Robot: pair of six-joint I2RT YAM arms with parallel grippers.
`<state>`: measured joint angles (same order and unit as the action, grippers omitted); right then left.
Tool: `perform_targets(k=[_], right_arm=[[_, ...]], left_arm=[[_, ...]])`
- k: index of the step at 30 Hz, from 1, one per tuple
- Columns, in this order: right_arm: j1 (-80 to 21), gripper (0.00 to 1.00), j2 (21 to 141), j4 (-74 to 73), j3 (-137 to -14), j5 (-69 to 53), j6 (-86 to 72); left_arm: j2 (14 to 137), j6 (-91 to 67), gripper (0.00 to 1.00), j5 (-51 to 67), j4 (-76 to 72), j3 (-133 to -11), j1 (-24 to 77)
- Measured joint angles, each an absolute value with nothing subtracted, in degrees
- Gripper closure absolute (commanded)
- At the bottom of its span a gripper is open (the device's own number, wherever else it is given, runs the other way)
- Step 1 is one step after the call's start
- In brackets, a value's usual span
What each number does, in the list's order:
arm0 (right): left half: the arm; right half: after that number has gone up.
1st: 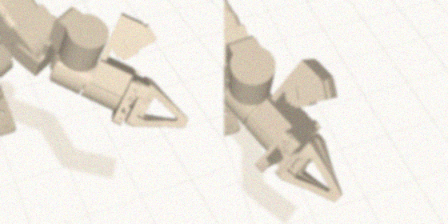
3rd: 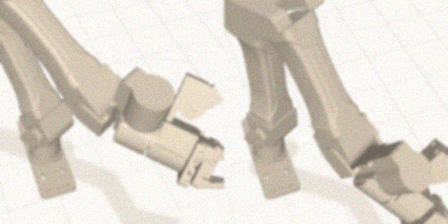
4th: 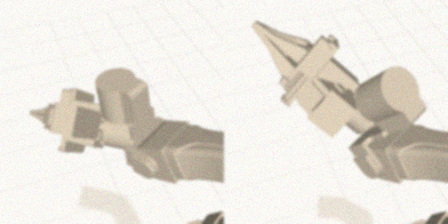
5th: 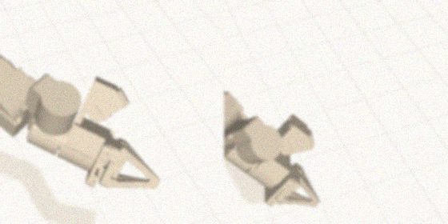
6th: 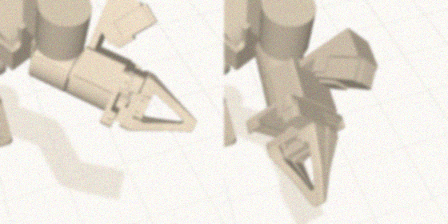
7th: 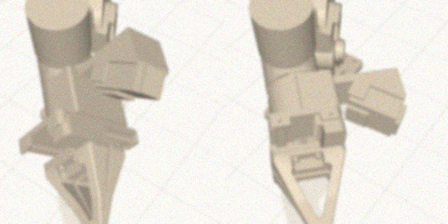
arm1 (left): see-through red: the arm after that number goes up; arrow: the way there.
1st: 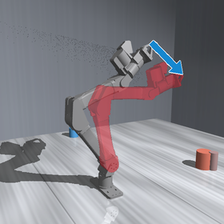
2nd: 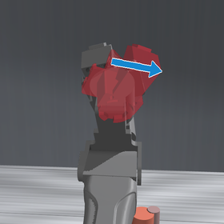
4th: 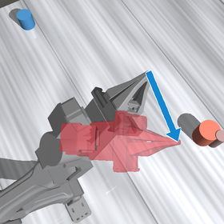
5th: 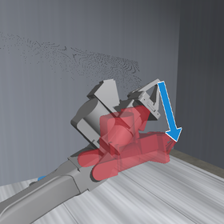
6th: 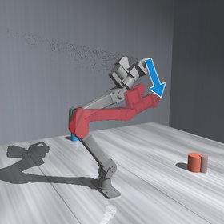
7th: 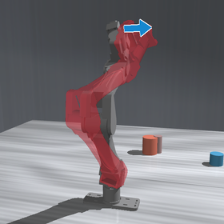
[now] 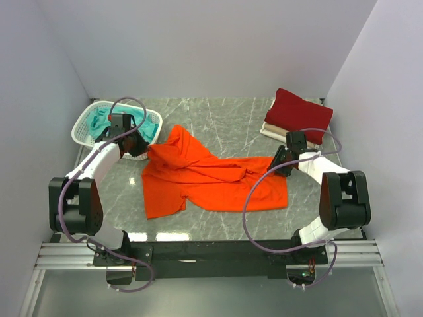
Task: Fold and stack the t-shirts
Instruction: Flatten the tshirt out
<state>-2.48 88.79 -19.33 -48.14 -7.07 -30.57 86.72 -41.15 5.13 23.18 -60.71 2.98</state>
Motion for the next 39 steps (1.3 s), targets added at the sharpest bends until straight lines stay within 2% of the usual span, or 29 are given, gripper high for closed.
perform_targets(k=[16,20,22,25,32,39], right_arm=[[-2.9,0.62,92.1,-19.3,-49.1,-6.7,-30.8],[-3.0,0.76,92.1,-19.4,-49.1,-6.9,-30.9],[-3.1,0.89,92.1,-19.4,-49.1,-7.2,-31.0],[-3.2,0.99,92.0,-19.4,-49.1,-7.9,-31.1],[-3.2,1.0,88.8,-24.5,-50.6,-8.3,-30.4],[-2.9,1.0,79.8,-31.0,-58.5,-7.8,-29.1]], left_arm=[[86.7,-40.9,1.0,5.1,23.2,-60.7,3.0],[86.7,-40.9,1.0,5.1,23.2,-60.7,3.0],[86.7,-40.9,1.0,5.1,23.2,-60.7,3.0],[86.7,-40.9,1.0,5.1,23.2,-60.7,3.0],[86.7,-40.9,1.0,5.3,23.2,-60.9,3.0],[86.6,-41.3,1.0,6.6,24.6,-66.1,3.0]])
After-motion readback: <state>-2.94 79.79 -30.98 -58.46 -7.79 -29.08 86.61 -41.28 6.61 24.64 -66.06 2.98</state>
